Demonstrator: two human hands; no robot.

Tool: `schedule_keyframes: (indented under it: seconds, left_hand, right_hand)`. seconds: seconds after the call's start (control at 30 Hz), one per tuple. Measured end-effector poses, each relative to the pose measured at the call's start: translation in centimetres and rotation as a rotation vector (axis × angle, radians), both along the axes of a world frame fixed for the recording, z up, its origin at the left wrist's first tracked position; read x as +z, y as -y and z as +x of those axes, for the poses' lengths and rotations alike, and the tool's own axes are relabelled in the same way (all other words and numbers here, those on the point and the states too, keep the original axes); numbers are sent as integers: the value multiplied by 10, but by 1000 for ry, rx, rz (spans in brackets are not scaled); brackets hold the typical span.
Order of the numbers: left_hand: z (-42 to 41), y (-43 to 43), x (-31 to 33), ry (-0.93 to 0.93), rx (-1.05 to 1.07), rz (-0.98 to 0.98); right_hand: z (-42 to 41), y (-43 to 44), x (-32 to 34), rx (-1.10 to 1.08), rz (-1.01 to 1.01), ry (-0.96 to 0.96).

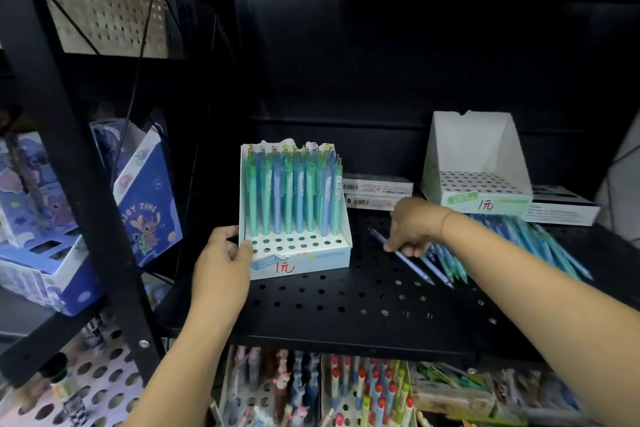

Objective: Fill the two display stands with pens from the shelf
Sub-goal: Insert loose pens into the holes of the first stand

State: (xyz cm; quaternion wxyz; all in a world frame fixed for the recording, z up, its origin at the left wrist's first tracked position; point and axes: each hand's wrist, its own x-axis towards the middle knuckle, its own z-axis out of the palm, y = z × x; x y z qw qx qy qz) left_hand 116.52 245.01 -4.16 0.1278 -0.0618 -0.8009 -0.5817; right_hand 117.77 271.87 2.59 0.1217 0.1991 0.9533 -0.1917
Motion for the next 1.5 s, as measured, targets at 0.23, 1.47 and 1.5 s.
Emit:
schedule_keyframes:
  seconds: [0.23, 1.47, 1.5]
  left_hand:
    - [2, 1, 1, 1, -95, 8]
    - [22, -1, 14, -229, -49, -44]
    - [29, -4, 17, -282, -75, -18]
  right_hand:
    - [19, -28, 5, 61, 255, -26]
    - [51, 23, 60, 252, -619, -492]
    - [55, 33, 59, 292, -678, -505]
